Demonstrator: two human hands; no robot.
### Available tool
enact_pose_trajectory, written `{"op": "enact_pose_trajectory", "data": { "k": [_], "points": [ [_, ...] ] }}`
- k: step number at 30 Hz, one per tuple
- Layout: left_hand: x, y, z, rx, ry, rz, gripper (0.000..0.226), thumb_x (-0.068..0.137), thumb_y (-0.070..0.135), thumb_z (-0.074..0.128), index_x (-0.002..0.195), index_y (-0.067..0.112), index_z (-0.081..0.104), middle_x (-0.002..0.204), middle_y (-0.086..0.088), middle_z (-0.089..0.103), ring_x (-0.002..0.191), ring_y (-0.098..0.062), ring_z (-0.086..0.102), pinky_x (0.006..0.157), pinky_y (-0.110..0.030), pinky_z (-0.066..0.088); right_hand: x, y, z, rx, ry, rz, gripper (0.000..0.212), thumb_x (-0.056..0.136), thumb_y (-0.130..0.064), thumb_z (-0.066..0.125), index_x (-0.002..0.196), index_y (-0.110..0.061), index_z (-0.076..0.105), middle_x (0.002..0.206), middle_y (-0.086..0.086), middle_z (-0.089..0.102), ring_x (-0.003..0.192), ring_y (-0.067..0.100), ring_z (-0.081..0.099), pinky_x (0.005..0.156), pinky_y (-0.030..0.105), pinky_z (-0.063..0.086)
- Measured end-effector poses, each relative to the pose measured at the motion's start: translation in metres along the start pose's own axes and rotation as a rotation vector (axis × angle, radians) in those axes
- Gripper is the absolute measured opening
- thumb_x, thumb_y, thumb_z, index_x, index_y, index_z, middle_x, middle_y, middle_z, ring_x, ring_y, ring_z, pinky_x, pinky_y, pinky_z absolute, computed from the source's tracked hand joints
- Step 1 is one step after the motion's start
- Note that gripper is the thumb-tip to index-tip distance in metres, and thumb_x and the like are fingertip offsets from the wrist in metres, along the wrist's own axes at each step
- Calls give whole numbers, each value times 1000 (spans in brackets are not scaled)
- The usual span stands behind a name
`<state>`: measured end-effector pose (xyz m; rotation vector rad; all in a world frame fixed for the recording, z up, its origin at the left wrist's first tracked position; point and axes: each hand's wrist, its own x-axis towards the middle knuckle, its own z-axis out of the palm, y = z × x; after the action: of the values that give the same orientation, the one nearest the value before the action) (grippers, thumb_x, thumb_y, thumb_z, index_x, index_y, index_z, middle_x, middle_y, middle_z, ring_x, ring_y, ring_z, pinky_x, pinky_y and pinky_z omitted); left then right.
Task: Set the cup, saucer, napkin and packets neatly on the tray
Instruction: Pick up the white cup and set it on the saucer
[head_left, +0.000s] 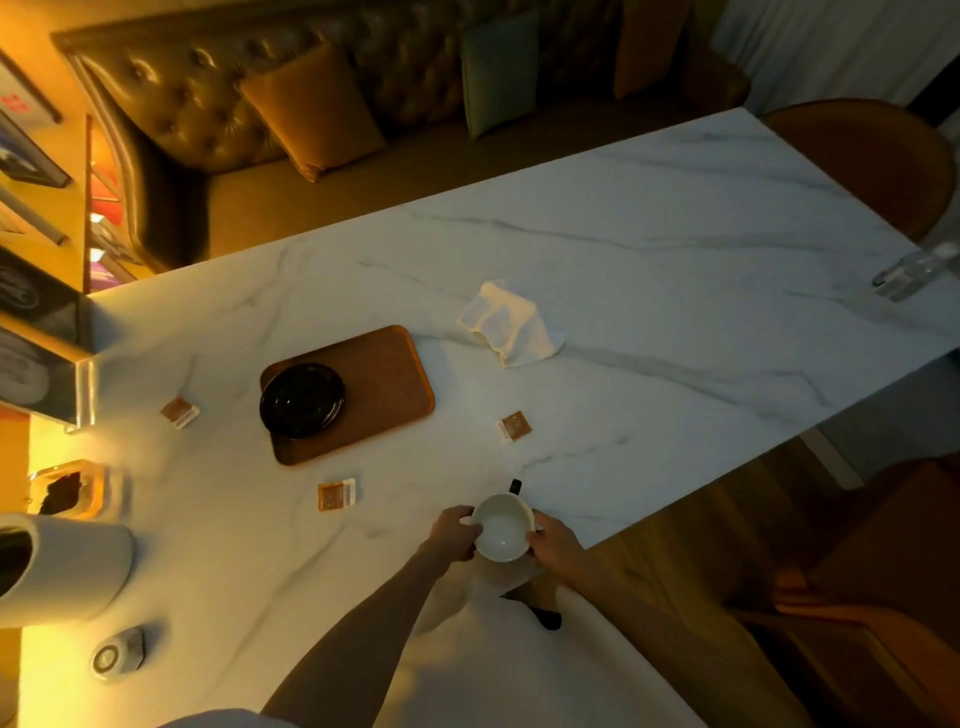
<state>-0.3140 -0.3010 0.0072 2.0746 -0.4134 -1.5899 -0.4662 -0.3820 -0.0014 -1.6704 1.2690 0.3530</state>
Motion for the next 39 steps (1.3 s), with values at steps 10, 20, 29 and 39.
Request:
{"op": "enact_pose_trajectory", "data": {
  "k": [10,20,29,39],
  "points": [
    [-27,-37,-42,-186,182,-103,39,94,9,57,131,-1,50,95,-23,59,58,-21,56,56,-32,52,0,-55,17,-12,-139,-147,27,91,-9,51,113,-7,66,105,20,70,82,23,62,70,29,49],
    [-56,-85,-125,-405,364,-145,42,94,3,56,135,2,47,99,-26,62,62,-25,58,68,-40,58,10,-149,73,-144,-279,-272,36,93,-10,51,127,-14,59,108,20,70,82,25,65,79,41,59],
    [-43,-77,-198,-413,409,-116,48,95,6,57,142,9,47,118,-25,65,82,-29,64,75,-39,61,37,-223,93,-121,-301,-201,48,96,-8,50,143,-13,41,128,20,60,98,27,63,87,39,57],
    [12,-28,-283,-405,410,-63,39,96,9,55,135,10,54,110,-13,61,101,-34,67,80,-37,61,104,-314,79,-143,-257,-278,31,96,-13,53,126,-7,56,120,21,62,109,35,61,93,48,55]
  ]
}}
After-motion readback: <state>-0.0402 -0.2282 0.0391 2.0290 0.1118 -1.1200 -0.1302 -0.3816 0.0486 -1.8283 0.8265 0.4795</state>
